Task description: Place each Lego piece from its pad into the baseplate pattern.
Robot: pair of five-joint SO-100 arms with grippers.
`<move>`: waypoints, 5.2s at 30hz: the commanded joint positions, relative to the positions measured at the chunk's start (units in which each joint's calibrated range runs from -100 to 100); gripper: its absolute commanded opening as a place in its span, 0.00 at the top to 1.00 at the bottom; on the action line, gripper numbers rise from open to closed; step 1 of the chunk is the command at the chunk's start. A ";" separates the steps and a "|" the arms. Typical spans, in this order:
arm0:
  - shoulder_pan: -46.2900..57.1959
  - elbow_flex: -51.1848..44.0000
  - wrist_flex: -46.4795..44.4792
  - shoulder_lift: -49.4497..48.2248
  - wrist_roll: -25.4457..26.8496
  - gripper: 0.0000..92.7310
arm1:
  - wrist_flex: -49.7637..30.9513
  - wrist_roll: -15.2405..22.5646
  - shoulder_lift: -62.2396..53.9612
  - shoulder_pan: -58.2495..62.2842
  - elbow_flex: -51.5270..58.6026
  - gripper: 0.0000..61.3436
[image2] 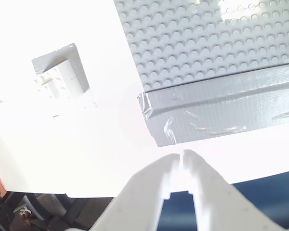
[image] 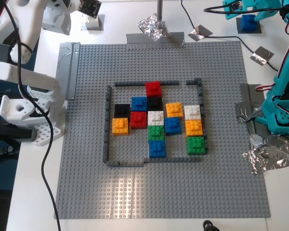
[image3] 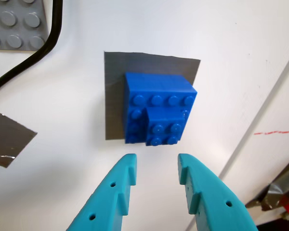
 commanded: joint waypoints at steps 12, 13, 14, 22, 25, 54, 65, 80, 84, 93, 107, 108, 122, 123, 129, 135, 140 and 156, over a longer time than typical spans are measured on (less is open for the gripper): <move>-0.53 -2.71 0.21 -1.34 -0.09 0.89 | 1.14 0.44 -3.19 0.74 -2.43 1.00; -0.46 -2.71 0.21 -1.34 -0.09 0.89 | 1.30 0.54 -3.19 0.89 -2.43 1.00; -0.46 -2.71 0.13 -1.34 -0.04 0.89 | 1.38 0.64 -3.19 1.03 -2.43 1.00; -0.02 -2.80 -0.03 -1.43 0.16 0.89 | 1.55 0.88 -4.14 1.91 -1.62 1.00; 0.05 -2.80 -0.11 -1.60 0.16 0.89 | 1.79 0.98 -4.40 2.12 -0.99 1.00; -0.31 -1.18 -0.11 -7.27 0.26 0.89 | 5.05 0.20 -5.86 1.40 -1.71 1.00; -0.02 -1.27 0.13 -7.35 0.26 0.89 | 15.22 -1.36 3.16 2.99 -14.80 1.00; 0.63 -1.27 -0.11 -7.35 0.31 0.89 | 10.17 6.06 11.23 5.24 -30.06 1.00; 0.85 -1.27 -0.27 -7.18 0.31 0.89 | 13.91 8.70 21.61 5.10 -44.15 0.94; 1.50 -0.82 -0.27 -5.38 0.31 0.89 | 14.00 10.01 37.32 3.28 -58.41 0.59; 0.85 -0.09 -0.03 -2.20 0.31 0.89 | 9.85 11.38 60.32 -0.27 -76.92 0.64; 0.78 0.36 -0.27 -2.20 0.31 0.89 | 8.95 11.33 60.32 -0.27 -75.93 0.64; -0.82 -0.27 0.05 0.80 0.31 0.80 | 6.35 10.45 63.50 -0.56 -74.76 0.64; -0.75 -1.00 0.21 1.40 0.31 0.80 | 6.35 10.41 63.84 -0.56 -75.03 0.64; -0.53 -5.51 0.21 4.92 0.31 0.80 | 5.29 10.16 65.73 -0.63 -74.94 0.64; -0.82 -8.49 0.29 6.90 0.31 0.80 | 4.23 10.06 66.42 -0.63 -74.94 0.66; -0.75 -8.85 0.29 7.24 0.31 0.82 | 3.91 10.16 66.25 -0.63 -75.75 0.66; -0.53 -8.85 0.29 7.41 0.35 0.93 | 4.56 11.04 65.65 -0.27 -78.82 0.75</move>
